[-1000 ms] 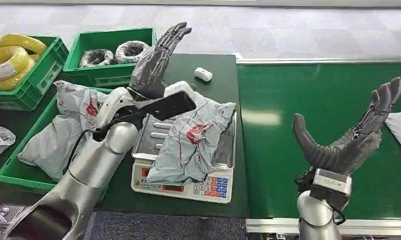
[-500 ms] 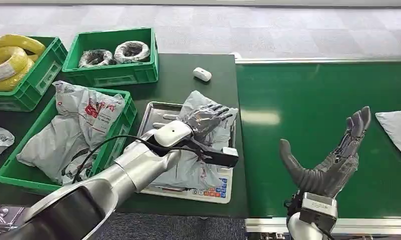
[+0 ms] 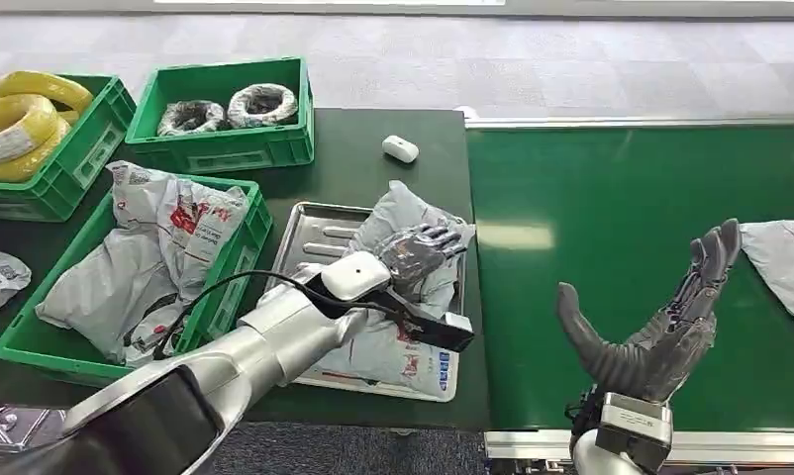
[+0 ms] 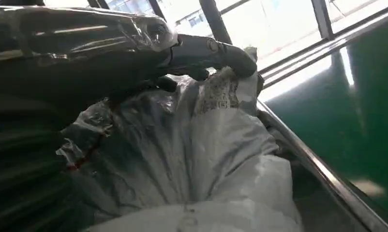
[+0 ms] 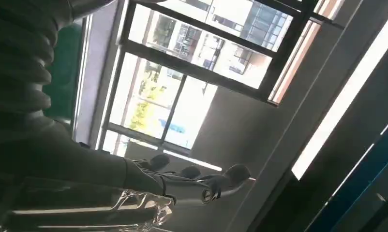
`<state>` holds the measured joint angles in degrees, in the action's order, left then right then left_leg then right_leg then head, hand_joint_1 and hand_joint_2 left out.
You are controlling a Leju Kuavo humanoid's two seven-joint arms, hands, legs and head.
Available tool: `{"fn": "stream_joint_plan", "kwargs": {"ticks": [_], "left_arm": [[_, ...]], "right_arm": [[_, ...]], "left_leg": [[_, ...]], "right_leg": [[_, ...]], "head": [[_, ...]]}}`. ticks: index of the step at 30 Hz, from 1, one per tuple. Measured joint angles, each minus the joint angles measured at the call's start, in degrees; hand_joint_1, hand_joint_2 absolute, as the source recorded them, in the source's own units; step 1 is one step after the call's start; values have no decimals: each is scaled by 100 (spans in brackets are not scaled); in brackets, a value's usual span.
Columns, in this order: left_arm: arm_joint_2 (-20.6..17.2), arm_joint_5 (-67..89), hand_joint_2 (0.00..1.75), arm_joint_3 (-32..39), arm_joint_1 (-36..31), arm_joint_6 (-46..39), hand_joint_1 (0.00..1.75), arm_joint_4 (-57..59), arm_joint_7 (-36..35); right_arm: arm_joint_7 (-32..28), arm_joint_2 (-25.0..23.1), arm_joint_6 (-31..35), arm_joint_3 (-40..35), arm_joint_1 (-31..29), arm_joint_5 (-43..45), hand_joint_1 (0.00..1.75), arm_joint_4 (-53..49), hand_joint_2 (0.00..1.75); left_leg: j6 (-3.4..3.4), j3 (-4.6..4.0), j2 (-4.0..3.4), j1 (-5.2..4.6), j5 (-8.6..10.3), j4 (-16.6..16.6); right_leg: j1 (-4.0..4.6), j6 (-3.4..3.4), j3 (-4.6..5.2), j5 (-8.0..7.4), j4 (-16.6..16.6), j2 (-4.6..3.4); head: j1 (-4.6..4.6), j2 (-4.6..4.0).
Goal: Moved the parcel from conveyor to table for the left to box.
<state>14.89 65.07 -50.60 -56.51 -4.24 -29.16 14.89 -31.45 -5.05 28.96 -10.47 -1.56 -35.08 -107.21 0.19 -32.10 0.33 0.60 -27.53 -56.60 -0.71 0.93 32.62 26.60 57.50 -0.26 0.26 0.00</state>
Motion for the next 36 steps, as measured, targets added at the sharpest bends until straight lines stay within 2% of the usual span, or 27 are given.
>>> {"fn": "stream_joint_plan", "kwargs": {"ticks": [10, 11, 14, 28, 31, 36], "left_arm": [[13, -359, 175, -105, -49, 184, 159, 61, 85], [11, -387, 175, -105, -57, 192, 164, 61, 85], [2, -417, 175, -107, -67, 201, 162, 61, 85], [-186, -350, 175, -251, -140, -145, 175, 48, -162], [-260, -656, 175, -100, -150, -249, 166, -57, -171], [-545, -905, 175, 499, -274, -280, 169, -483, -392]], "right_arm": [[-79, 13, -112, -70, 75, -243, 0, -131, 175], [-79, 17, -162, -98, 90, -293, 0, -142, 175], [-79, 24, -194, -181, 108, -347, 0, -144, 175], [-184, 66, -363, -240, 126, -348, 0, -157, 175], [-184, 63, -380, -240, 153, -383, 0, -164, 175], [-181, 66, -400, -240, 214, -402, 0, -177, 175]], "left_leg": [[0, 6, -1, 0, 0, 0], [0, 6, 0, 0, 0, 0], [0, 5, -1, 1, 0, 0], [0, 4, -1, 1, 0, 1], [1, 2, -1, 1, 1, 1], [1, -8, -1, 2, 2, 1]], "right_leg": [[0, 0, -7, 0, 0, -1], [0, 0, -7, 0, 0, 0], [1, 0, -6, 0, 0, 0], [2, -1, -5, 0, 0, -1], [3, -1, -3, 0, 1, -1], [4, -1, 9, 0, 2, -1]], "head": [[2, 0], [0, 0], [2, 0], [2, 0], [2, 0], [2, 0]]}}
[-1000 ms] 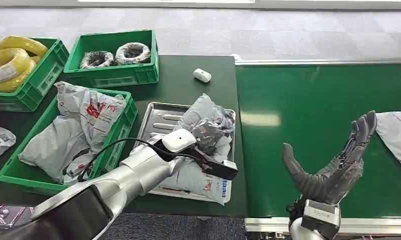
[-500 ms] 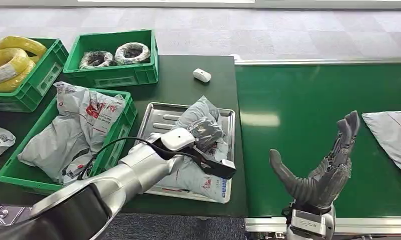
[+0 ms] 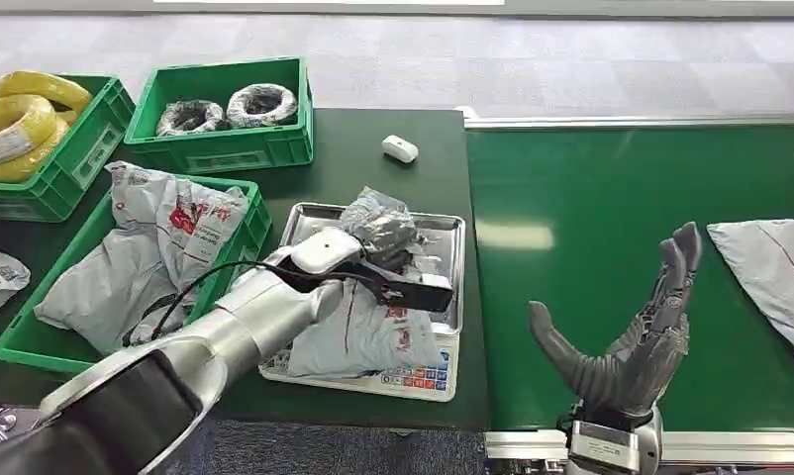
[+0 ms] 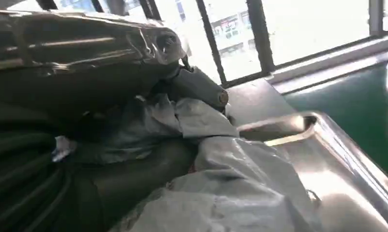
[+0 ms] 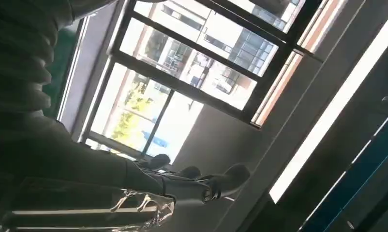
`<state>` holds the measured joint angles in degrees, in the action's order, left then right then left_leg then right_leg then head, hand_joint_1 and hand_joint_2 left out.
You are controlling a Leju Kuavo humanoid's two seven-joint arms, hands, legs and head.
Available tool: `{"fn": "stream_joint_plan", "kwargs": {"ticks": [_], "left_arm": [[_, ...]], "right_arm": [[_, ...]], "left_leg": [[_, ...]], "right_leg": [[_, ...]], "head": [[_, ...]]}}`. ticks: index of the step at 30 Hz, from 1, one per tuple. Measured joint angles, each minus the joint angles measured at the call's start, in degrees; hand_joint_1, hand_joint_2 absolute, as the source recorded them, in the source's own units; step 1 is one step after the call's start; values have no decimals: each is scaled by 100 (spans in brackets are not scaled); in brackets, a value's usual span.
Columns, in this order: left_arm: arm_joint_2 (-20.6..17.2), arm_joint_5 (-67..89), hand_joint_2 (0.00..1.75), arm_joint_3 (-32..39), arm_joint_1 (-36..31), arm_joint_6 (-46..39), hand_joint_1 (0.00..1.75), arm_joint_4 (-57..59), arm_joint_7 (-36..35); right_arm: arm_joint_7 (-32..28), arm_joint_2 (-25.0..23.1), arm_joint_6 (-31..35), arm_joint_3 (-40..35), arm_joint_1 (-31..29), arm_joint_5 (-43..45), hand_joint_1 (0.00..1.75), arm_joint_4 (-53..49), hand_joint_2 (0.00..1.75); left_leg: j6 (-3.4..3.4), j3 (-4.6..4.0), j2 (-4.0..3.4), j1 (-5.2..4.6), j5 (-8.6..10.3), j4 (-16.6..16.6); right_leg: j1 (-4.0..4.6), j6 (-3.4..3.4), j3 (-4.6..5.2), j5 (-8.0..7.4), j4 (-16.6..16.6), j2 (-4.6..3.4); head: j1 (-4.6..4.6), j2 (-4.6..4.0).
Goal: Moved the parcel from conveyor to table for the left to box.
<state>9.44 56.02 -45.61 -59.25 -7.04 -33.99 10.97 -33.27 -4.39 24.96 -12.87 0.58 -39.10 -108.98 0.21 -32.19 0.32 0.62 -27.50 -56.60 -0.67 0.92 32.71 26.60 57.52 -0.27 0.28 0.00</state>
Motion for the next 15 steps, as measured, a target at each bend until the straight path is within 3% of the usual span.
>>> {"fn": "stream_joint_plan", "kwargs": {"ticks": [15], "left_arm": [[-831, 789, 175, 1718, -942, 127, 166, -443, -920]], "right_arm": [[72, -9, -188, -15, 33, -55, 0, -26, 175]], "left_leg": [[1, -28, -2, 2, 2, 0]], "right_leg": [[4, -1, 28, 0, 2, -2]], "head": [[-2, 0]]}}
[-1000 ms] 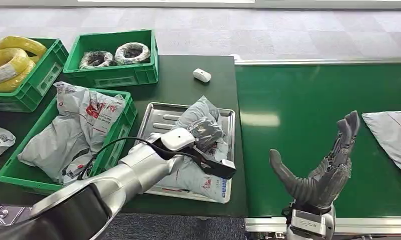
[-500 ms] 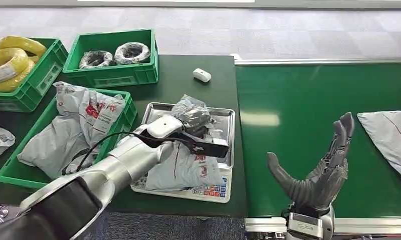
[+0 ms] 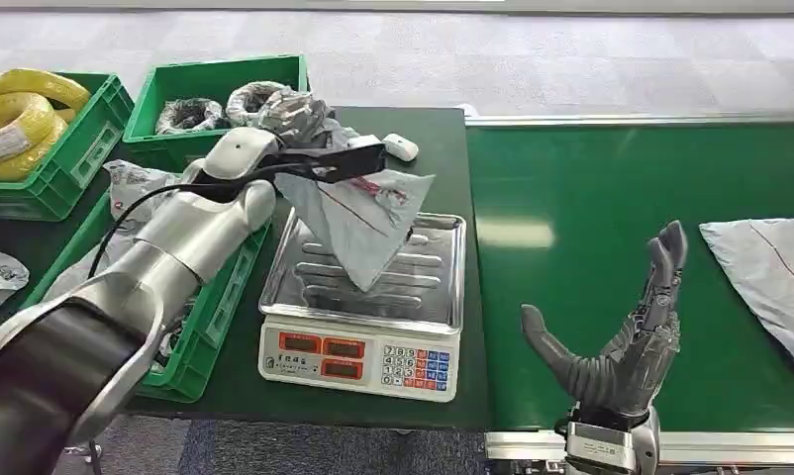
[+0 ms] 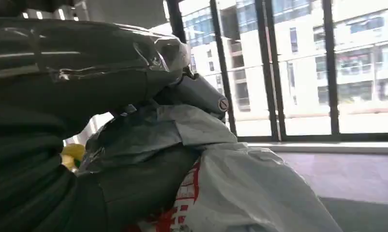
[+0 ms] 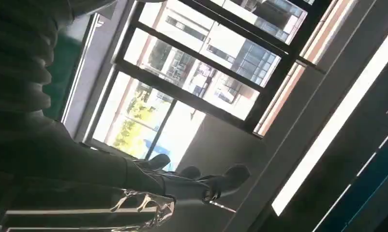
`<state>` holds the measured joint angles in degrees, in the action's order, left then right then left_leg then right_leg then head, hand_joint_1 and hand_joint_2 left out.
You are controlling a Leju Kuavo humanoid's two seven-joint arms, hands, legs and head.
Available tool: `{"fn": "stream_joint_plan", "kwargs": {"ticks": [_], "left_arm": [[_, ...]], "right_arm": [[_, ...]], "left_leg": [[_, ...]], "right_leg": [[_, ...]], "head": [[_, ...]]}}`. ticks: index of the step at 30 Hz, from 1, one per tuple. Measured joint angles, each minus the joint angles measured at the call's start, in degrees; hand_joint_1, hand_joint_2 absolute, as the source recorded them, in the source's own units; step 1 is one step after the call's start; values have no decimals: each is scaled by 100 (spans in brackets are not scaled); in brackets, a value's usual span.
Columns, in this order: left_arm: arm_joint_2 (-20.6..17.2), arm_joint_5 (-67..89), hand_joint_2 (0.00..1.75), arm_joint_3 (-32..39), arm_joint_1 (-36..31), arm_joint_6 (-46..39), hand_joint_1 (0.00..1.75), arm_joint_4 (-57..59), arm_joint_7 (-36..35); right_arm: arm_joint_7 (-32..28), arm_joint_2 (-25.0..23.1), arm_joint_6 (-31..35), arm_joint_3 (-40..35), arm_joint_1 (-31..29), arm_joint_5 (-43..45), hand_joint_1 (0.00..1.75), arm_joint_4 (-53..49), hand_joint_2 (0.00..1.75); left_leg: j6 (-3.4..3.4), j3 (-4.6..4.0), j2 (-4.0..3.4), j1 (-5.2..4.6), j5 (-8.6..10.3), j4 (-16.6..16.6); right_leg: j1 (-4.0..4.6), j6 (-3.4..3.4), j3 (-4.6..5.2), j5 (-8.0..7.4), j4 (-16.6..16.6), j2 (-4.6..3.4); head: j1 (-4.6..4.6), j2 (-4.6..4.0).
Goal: Moved the parcel from conveyor to table for the left to box.
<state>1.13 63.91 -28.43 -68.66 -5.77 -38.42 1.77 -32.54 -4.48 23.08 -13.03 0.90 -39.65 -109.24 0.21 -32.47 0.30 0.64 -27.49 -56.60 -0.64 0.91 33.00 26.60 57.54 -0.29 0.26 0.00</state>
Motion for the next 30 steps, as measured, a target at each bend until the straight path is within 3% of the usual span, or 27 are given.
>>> {"fn": "stream_joint_plan", "kwargs": {"ticks": [11, 16, 19, 29, 30], "left_arm": [[-813, 511, 175, 1289, -363, -195, 166, 393, -439], [-1058, 1213, 175, 1470, -402, -175, 168, 599, -1065], [-1309, 1567, 175, 1584, -417, -162, 169, 794, -1432], [-1888, 2127, 175, 2181, -129, -170, 171, 1285, -1729], [-1940, 2213, 175, 2224, -94, -134, 136, 1333, -1744]], "right_arm": [[50, -9, 13, -7, 19, -39, 0, 0, 175], [87, -33, -7, -9, 19, -68, 0, -2, 175], [153, -59, -103, -15, 36, -96, 0, -13, 175], [186, -109, -251, -13, 71, -153, 0, -48, 175], [209, -109, -271, -13, 67, -153, 0, -52, 175]], "left_leg": [[3, -12, -1, 6, 2, 0], [4, -20, 1, 6, 3, 0], [5, -16, -37, 6, 2, 0], [5, -20, -31, 10, 2, 2], [5, -20, -31, 10, 2, 2]], "right_leg": [[6, -1, 14, 1, 3, -1], [6, -1, 13, 1, 3, 5], [6, -5, 21, -2, 4, -34], [11, -6, 24, -1, 6, -28], [11, -6, 24, -1, 6, -27]], "head": [[0, 0], [-2, 0], [0, 0], [-4, 0], [-2, 0]]}}
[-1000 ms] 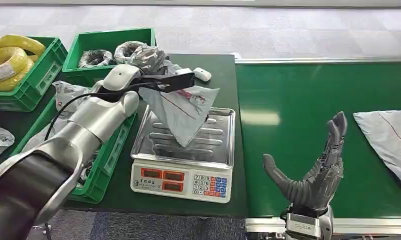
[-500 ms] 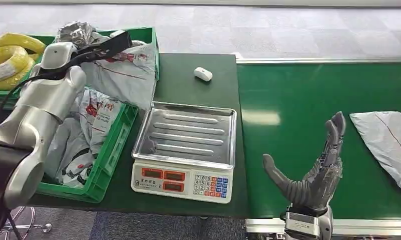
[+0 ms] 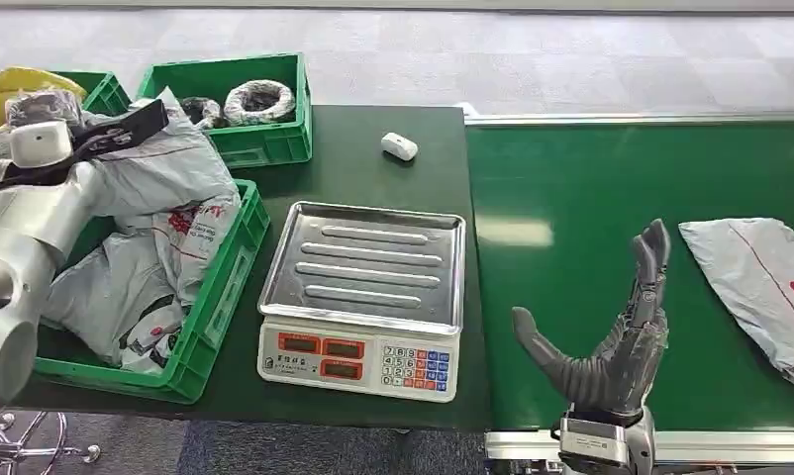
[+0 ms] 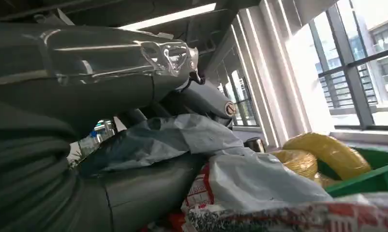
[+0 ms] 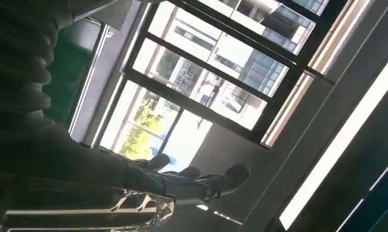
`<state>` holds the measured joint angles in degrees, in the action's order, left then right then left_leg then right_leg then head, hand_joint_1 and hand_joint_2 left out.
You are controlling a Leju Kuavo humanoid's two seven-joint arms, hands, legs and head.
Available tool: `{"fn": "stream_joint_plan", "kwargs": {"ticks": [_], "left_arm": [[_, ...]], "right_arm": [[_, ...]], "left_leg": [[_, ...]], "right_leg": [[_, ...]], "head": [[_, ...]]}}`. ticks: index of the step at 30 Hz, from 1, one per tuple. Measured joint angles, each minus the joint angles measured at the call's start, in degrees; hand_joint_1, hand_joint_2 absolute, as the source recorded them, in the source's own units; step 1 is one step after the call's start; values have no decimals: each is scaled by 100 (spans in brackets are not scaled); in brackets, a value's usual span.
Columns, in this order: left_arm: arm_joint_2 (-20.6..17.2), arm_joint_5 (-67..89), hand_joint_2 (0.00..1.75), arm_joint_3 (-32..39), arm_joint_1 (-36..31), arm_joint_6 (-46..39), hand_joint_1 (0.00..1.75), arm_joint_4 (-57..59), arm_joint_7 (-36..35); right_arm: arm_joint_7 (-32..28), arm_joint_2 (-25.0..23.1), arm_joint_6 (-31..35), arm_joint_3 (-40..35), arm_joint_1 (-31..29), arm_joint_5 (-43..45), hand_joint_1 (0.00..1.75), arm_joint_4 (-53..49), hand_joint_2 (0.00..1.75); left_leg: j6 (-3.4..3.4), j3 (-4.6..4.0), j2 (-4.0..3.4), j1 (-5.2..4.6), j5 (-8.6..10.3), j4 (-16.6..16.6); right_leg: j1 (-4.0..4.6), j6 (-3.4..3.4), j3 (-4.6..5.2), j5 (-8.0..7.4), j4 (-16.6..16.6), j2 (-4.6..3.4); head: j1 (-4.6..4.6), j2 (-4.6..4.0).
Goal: Moved the parcel from conveyor to table for the left to box.
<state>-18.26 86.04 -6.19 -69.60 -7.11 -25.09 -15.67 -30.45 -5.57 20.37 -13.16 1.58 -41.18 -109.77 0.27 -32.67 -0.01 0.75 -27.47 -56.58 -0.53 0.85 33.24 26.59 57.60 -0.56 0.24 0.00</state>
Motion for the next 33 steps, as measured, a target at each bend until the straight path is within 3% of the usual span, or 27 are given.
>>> {"fn": "stream_joint_plan", "kwargs": {"ticks": [1, 2, 3, 12, 18, 29, 33], "left_arm": [[-36, 95, 175, 40, 31, 62, 37, 38, -59], [-73, 198, 175, 55, 61, 110, 37, 86, -127], [-117, 270, 175, 57, 88, 154, 0, 125, -193], [-211, 292, 175, 101, 265, 353, 0, 383, -446], [40, -207, 175, 602, 288, -293, 0, 391, 206], [338, -220, 175, 949, 286, -382, 0, 306, 334], [399, -332, 175, 1058, 285, -796, 0, 205, 728]], "right_arm": [[31, -2, 0, 0, -2, 0, 0, 0, 175], [46, -11, 0, 0, 0, 0, 0, 0, 175], [62, -17, 2, 0, 0, -2, 0, 0, 175], [145, -33, 118, -35, 4, -20, 0, -17, 175], [175, -33, 186, -44, 6, -52, 0, -28, 175], [182, -33, 243, -50, 43, -66, 0, -28, 175], [171, -33, 310, -50, 49, -37, 0, -28, 175]], "left_leg": [[0, 0, 0, 0, 0, 0], [0, 0, 0, 0, 0, 0], [0, 0, 1, 0, 0, 0], [0, 1, 2, 0, 0, 0], [0, 2, 20, -1, 1, -1], [1, 3, 25, 0, 1, -1], [2, 3, 25, 0, 2, -1]], "right_leg": [[0, 0, 0, 0, 0, 0], [0, 0, 0, 0, 0, 0], [0, 0, 0, 0, 0, 0], [0, 0, 0, 0, -1, 2], [0, 0, -4, 0, -1, 18], [0, 0, -3, 0, -2, 16], [0, 0, -3, 0, -2, 18]], "head": [[-2, 0], [-2, 0], [0, 0], [0, 0], [-2, 0], [0, 0], [-2, 0]]}}
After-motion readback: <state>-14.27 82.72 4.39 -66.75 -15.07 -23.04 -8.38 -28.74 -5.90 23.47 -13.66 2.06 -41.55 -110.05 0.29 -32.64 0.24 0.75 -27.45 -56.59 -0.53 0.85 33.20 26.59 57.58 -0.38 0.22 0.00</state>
